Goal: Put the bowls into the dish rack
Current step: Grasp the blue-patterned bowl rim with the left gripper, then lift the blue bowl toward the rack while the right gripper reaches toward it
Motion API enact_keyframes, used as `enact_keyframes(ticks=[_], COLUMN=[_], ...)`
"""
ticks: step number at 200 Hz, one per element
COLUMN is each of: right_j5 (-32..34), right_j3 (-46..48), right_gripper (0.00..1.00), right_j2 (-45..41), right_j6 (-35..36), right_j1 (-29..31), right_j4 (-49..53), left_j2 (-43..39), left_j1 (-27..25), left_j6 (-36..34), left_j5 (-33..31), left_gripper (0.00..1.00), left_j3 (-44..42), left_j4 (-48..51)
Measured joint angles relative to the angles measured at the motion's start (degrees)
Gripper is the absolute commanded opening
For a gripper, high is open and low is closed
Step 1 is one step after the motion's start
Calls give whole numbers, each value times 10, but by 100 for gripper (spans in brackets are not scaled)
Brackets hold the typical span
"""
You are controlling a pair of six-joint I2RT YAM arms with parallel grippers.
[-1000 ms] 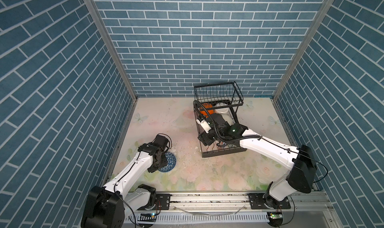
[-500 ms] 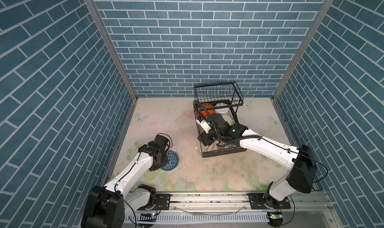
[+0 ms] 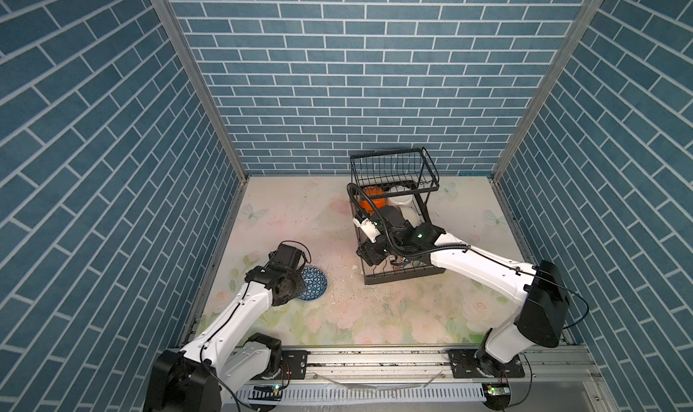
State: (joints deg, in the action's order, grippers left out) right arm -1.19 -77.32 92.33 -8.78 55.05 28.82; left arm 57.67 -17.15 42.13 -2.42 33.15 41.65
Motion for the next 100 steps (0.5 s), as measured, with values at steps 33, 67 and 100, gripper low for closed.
enact_keyframes(ticks=[33, 67, 100], right_j5=[-16, -33, -52], right_j3=[-3, -21, -42], right_gripper=[68, 67, 63], right_j2=[14, 32, 46], right_j6=[-4, -5, -11], right_j1=[0, 0, 0], right_j4=[9, 22, 31], left_j2=[-28, -47, -54], left_j1=[0, 0, 0], left_j6=[-19, -36, -44], left_j5=[2, 4, 12], left_gripper=[0, 0, 0], left_j3=[-16, -16, -16], left_j4=[-27, -50, -64])
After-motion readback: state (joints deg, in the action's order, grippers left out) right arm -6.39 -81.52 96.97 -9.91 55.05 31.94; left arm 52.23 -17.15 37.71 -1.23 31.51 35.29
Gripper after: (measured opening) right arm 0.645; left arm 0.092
